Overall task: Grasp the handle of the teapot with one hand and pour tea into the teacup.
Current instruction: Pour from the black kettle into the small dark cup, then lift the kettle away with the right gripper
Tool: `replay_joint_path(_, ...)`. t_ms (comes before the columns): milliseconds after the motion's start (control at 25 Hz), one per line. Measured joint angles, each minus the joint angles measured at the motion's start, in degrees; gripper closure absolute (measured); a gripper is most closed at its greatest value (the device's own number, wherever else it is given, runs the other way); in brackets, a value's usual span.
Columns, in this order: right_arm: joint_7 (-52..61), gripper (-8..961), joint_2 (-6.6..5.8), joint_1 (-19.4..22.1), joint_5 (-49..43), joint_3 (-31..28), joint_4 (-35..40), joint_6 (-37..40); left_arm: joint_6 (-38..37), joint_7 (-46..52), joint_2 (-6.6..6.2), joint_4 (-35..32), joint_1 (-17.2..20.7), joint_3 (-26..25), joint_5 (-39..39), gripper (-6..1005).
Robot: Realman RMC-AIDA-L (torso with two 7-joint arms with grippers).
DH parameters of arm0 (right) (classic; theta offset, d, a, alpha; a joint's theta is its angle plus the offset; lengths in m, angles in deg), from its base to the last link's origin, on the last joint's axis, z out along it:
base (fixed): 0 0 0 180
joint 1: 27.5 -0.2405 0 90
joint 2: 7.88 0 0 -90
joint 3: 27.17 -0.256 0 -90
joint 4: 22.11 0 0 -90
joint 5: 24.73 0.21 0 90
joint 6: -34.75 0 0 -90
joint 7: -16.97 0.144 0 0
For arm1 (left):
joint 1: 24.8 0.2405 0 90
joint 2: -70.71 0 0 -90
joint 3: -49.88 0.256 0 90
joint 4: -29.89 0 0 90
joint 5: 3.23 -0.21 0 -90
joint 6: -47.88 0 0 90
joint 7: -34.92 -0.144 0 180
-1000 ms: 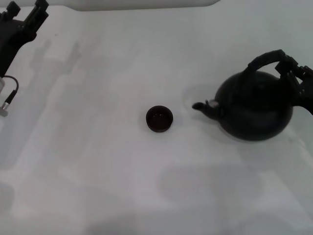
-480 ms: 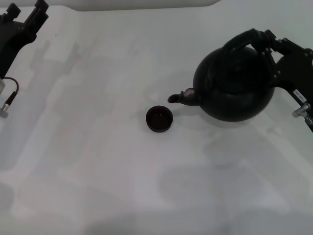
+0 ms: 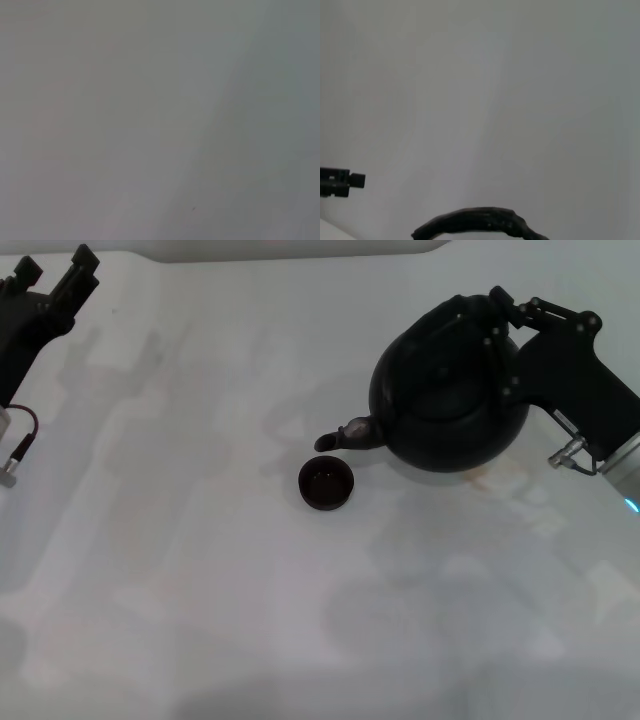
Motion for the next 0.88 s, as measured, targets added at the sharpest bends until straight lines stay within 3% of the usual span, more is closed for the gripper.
replay_joint_path(880,-21.51,826,0.02,-1.20,-0.26,2.26,1.01,-0.90,-0.20,0.00,-0.09,0.10,-0.02,0.00,-0.01,119)
